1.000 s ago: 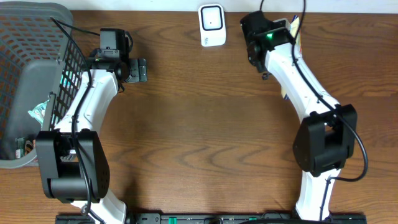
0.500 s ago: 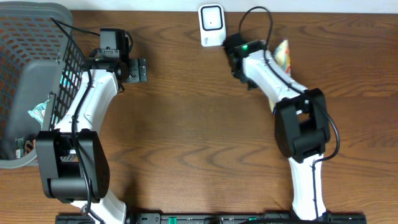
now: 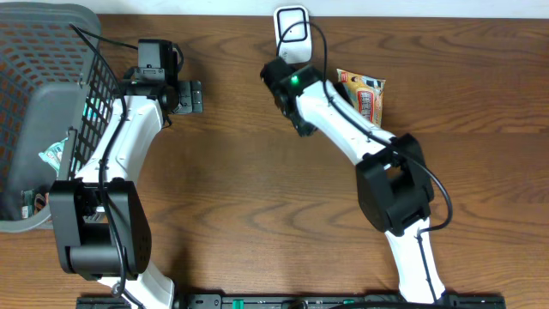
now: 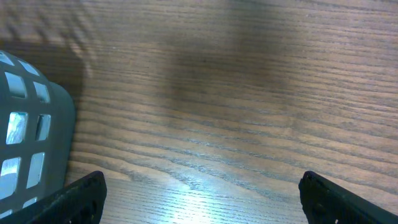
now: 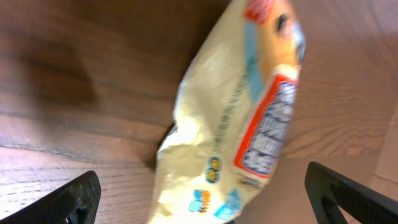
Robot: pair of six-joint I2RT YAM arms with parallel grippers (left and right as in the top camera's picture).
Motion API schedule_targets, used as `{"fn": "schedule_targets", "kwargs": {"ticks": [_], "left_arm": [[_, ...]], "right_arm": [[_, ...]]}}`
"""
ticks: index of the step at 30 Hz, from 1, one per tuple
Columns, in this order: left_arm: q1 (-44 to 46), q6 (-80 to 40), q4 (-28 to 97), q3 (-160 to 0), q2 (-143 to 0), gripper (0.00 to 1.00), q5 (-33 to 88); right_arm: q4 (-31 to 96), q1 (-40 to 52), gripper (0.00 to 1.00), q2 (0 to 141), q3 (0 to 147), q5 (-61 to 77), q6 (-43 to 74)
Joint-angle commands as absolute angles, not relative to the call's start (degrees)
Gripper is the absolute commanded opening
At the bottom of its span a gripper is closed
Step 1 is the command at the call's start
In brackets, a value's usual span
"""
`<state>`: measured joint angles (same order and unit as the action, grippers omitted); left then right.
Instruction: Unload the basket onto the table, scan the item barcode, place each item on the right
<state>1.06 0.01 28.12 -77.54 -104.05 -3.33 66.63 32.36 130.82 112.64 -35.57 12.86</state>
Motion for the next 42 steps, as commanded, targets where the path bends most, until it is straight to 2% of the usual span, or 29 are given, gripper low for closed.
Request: {"fn": "schedule_targets", "kwargs": {"ticks": [1, 5, 10, 12, 20, 26, 30, 38, 39, 42], "left_arm": [[1.04, 0.19, 28.23, -77.45, -104.12, 0.98, -3.62], [1.04, 0.19, 28.23, -77.45, -104.12, 0.98, -3.62], [1.04, 0.19, 28.23, -77.45, -104.12, 0.98, -3.62], [1.04, 0.19, 28.23, -77.47, -104.12, 0.98, -3.62], [1.04, 0.19, 28.23, -77.47, -104.12, 0.98, -3.62], [1.04, 0.19, 28.23, -77.45, -104.12, 0.98, -3.62], [1.04, 0.19, 28.23, -77.45, -104.12, 0.98, -3.62], [1.04, 0.19, 28.23, -77.45, -104.12, 0.98, -3.62], [1.04, 0.19, 28.23, -77.45, -104.12, 0.98, -3.62], [1.04, 0.19, 28.23, -77.45, -104.12, 0.98, -3.62]], "right_arm": [[68.45, 28.47, 0.99, 126.67, 118.06, -35.14, 14.92], [69.10, 21.78, 0.99, 126.50, 120.60, -27.18, 15.38], [68.03, 8.84, 0.99, 126.69, 118.32, -3.22, 13.19], [67.20, 5.21, 0.94, 126.69, 116.49, 4.12, 13.19], [57.65, -2.07, 0.87, 126.69, 104.38, 21.12, 13.17], [50.61, -1.72, 0.85, 126.69, 98.17, 24.16, 13.19], [50.24, -0.95, 0.80, 126.50, 98.00, 24.47, 13.19], [50.46, -0.12, 0.78, 123.24, 99.55, 27.55, 11.88], [50.43, 0.10, 0.77, 122.72, 99.55, 27.31, 11.25], [50.24, 0.89, 0.62, 122.26, 99.53, 23.38, 11.20]]}}
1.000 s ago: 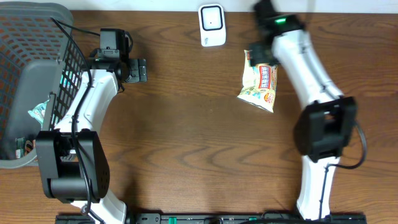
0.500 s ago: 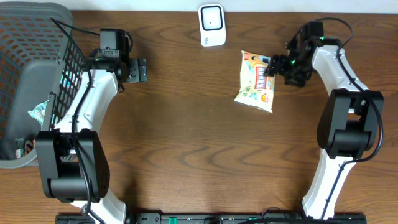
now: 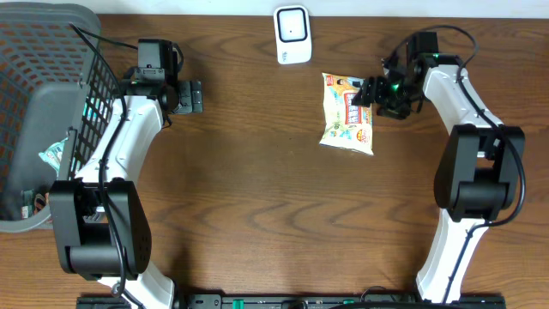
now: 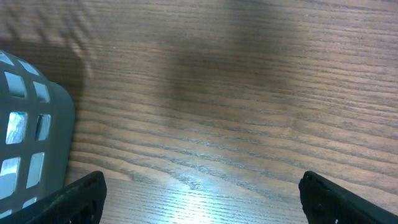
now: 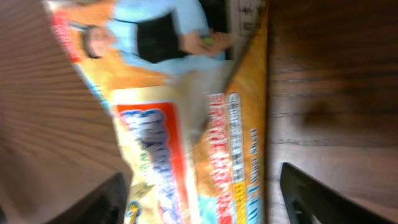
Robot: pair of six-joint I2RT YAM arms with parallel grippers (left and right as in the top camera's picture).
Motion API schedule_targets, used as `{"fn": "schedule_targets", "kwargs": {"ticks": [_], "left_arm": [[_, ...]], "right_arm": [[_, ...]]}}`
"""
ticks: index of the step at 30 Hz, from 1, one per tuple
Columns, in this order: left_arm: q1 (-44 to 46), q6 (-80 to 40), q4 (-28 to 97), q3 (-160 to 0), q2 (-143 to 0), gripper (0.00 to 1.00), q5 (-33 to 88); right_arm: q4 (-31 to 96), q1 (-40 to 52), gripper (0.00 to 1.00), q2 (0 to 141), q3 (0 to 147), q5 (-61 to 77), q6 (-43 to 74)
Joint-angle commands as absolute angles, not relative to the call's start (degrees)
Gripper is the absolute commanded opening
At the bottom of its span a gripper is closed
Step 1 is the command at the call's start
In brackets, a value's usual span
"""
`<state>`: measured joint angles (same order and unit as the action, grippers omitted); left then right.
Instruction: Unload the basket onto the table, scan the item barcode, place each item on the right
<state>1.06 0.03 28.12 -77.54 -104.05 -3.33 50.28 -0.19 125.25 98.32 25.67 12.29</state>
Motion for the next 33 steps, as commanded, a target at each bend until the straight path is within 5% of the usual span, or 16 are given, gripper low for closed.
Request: {"fn": "schedule_targets", "kwargs": {"ticks": [1, 4, 10, 33], "left_arm": [[1.04, 0.19, 28.23, -77.45, -104.12, 0.98, -3.62], [1.04, 0.19, 28.23, -77.47, -104.12, 0.98, -3.62], [1.04, 0.19, 28.23, -77.45, -104.12, 0.98, -3.62], [1.04, 0.19, 28.23, -77.45, -104.12, 0.98, -3.62]], "right_arm": [[50.28, 1.21, 0.55, 122.26, 99.50, 21.04, 11.64], [50.22, 2.79, 0.24, 122.52, 98.56, 13.61, 13.26], [49.50, 5.28, 0.02, 122.52, 97.71, 12.27, 13.26], [50.63, 13.41, 0.01, 124.53, 94.50, 5.50, 14.35]]}}
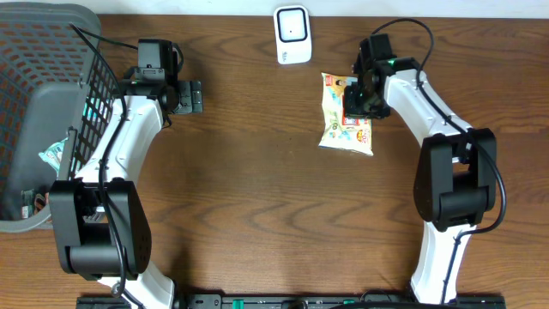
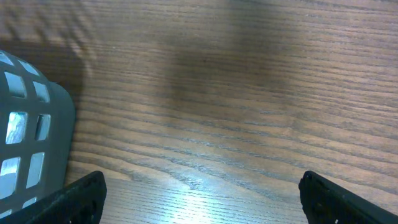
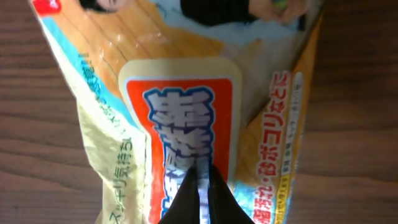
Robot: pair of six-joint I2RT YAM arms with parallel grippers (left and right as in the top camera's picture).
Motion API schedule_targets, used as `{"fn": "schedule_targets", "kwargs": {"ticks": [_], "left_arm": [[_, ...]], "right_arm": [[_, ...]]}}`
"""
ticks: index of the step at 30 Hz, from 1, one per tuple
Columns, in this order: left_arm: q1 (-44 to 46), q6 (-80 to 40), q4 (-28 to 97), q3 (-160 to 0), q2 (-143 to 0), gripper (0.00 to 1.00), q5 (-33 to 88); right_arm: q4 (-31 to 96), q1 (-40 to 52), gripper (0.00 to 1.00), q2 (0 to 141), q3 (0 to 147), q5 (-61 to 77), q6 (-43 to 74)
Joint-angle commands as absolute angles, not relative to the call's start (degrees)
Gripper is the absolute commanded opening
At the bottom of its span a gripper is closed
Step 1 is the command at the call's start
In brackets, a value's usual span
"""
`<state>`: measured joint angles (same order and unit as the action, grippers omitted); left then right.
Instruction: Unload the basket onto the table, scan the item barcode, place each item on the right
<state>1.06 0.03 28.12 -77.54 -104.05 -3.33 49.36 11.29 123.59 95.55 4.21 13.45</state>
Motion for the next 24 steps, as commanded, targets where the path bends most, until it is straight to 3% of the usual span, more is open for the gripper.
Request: {"fn": "schedule_targets", "kwargs": {"ticks": [1, 9, 16, 24], "left_arm": [[1.04, 0.19, 28.23, -77.45, -104.12, 0.98, -3.62], [1.04, 0.19, 28.23, -77.47, -104.12, 0.98, -3.62], [1.04, 0.19, 28.23, -77.45, -104.12, 0.98, -3.62], [1.04, 0.19, 28.23, -77.45, -104.12, 0.98, -3.62]], "right_arm": [[50.76, 13.87, 0.01, 124.22, 94.50, 6.04, 14.33], [51.53, 15.42, 0.01, 118.48, 95.68, 5.30, 14.33], [49.04, 15.20, 0.01, 115.96, 95.68, -5.78, 15.70], [53.34, 15.53, 0.01, 118.85, 94.56, -0.78, 17.39]]}}
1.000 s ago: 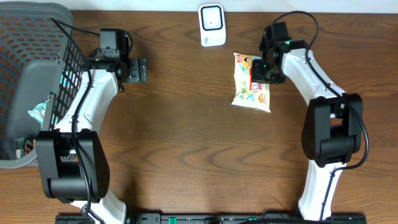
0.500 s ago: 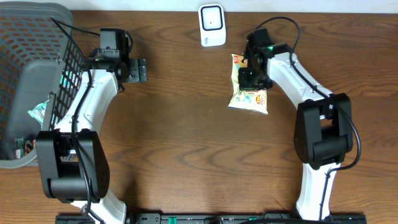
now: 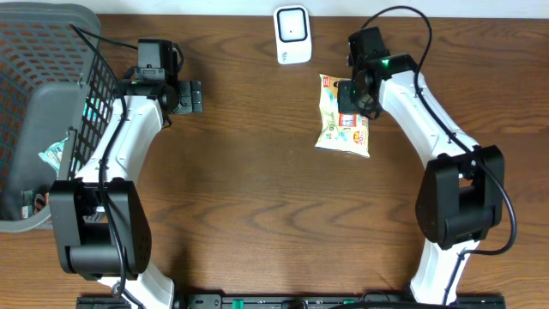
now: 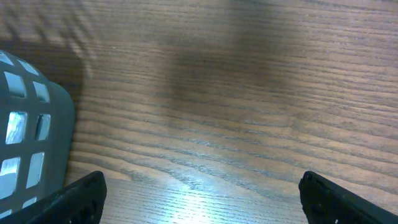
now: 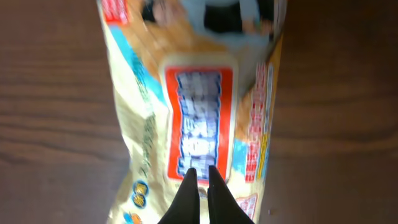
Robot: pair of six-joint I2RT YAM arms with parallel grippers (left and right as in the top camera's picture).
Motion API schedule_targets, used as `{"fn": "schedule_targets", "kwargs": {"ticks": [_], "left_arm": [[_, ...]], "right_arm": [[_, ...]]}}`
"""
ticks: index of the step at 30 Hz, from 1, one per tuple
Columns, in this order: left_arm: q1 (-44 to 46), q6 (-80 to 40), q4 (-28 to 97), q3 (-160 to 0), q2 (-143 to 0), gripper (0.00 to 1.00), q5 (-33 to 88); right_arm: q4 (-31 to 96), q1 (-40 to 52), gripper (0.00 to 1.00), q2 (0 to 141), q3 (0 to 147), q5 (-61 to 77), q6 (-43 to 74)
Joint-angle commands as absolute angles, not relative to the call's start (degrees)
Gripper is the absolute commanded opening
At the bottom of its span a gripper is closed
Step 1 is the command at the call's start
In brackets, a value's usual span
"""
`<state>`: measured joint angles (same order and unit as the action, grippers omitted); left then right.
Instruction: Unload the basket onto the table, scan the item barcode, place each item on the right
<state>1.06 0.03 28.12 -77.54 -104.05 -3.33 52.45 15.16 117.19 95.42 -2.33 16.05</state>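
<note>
A yellow snack bag (image 3: 340, 130) with a red and orange label sits right of the table's middle, below and to the right of the white scanner (image 3: 292, 33) at the far edge. My right gripper (image 3: 352, 96) is over the bag's upper half. In the right wrist view its fingers (image 5: 200, 171) are pinched together on the film of the bag (image 5: 143, 124), just below the label. My left gripper (image 3: 190, 96) hangs open beside the basket; its black fingertips (image 4: 74, 199) frame bare wood. No barcode shows.
A grey mesh basket (image 3: 34, 51) fills the far left of the table, with a few packets inside; its corner (image 4: 31, 149) shows in the left wrist view. The brown wooden tabletop (image 3: 257, 197) stretches between the arms.
My right gripper, still shut on the bag, has shifted slightly left and the bag has come with it. The bag looks a little farther from the wrist camera. The left arm has not moved.
First my right arm reached across near the scanner, gripper open, with the bag lying to its right. Then the bag lay lower and left, the open gripper at its right edge. After that the gripper was shut on the bag from above, and now holds it slightly farther left.
</note>
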Motion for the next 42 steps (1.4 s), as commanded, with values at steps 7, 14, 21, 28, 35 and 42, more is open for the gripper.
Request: {"fn": "schedule_targets", "kwargs": {"ticks": [7, 14, 21, 28, 35, 42], "left_arm": [[1.04, 0.19, 28.23, -77.45, -104.12, 0.98, -3.62], [1.04, 0.19, 28.23, -77.47, -104.12, 0.98, -3.62], [1.04, 0.19, 28.23, -77.45, -104.12, 0.98, -3.62], [1.04, 0.19, 28.23, -77.45, -104.12, 0.98, -3.62], [1.04, 0.19, 28.23, -77.45, -104.12, 0.98, -3.62], [1.04, 0.19, 28.23, -77.45, -104.12, 0.98, -3.62]], "right_arm": [[53.41, 18.09, 0.01, 120.68, 89.01, 3.64, 17.45], [55.05, 19.73, 0.01, 120.16, 90.41, 6.33, 18.85], [53.19, 18.81, 0.01, 117.95, 97.23, -4.47, 18.85], [47.53, 15.51, 0.01, 118.28, 98.02, -9.98, 18.92], [45.39, 13.89, 0.01, 120.62, 95.22, -9.02, 22.92], [37.15, 13.98, 0.01, 125.34, 92.01, 0.84, 18.35]]}}
